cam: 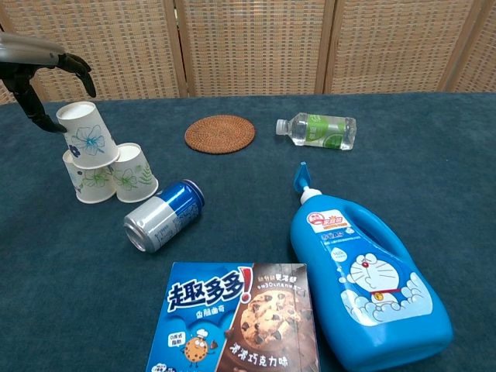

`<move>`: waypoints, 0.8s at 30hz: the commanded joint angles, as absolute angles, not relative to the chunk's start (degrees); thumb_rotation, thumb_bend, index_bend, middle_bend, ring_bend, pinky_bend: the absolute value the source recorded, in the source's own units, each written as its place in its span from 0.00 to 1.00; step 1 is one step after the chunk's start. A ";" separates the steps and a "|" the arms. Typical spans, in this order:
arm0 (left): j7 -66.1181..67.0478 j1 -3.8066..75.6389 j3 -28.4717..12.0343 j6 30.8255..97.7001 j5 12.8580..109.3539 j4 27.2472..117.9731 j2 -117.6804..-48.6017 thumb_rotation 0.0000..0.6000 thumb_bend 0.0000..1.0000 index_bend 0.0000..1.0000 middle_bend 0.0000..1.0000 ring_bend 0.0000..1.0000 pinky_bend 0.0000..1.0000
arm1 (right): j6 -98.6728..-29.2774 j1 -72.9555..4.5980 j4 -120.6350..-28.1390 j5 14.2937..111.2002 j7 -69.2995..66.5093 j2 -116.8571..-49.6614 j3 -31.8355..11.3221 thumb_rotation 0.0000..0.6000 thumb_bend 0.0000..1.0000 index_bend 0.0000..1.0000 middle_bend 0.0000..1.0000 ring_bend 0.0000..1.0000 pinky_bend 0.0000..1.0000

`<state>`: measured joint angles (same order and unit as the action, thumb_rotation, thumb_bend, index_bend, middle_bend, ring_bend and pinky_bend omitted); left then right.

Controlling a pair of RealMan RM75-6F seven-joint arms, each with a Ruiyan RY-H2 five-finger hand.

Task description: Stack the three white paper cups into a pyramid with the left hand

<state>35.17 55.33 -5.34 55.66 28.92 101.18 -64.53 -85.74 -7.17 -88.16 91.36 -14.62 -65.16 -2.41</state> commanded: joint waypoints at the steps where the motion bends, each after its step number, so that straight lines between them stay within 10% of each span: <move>1: 34.75 55.09 -5.49 55.90 29.34 101.27 -64.33 1.00 0.27 0.17 0.00 0.00 0.00 | -85.62 -7.21 -88.18 91.28 -14.39 -65.20 -2.40 1.00 0.11 0.04 0.00 0.00 0.00; 14: 19.55 46.05 -10.16 61.04 43.55 114.65 -51.72 1.00 0.27 0.10 0.00 0.00 0.00 | -85.65 -7.19 -88.41 91.34 -14.12 -65.14 -2.36 1.00 0.11 0.04 0.00 0.00 0.00; 24: 17.79 27.73 -1.04 84.06 71.82 118.30 -55.76 1.00 0.26 0.07 0.00 0.00 0.00 | -86.44 -6.90 -88.97 91.87 -12.23 -65.37 -2.26 1.00 0.11 0.04 0.00 0.00 0.00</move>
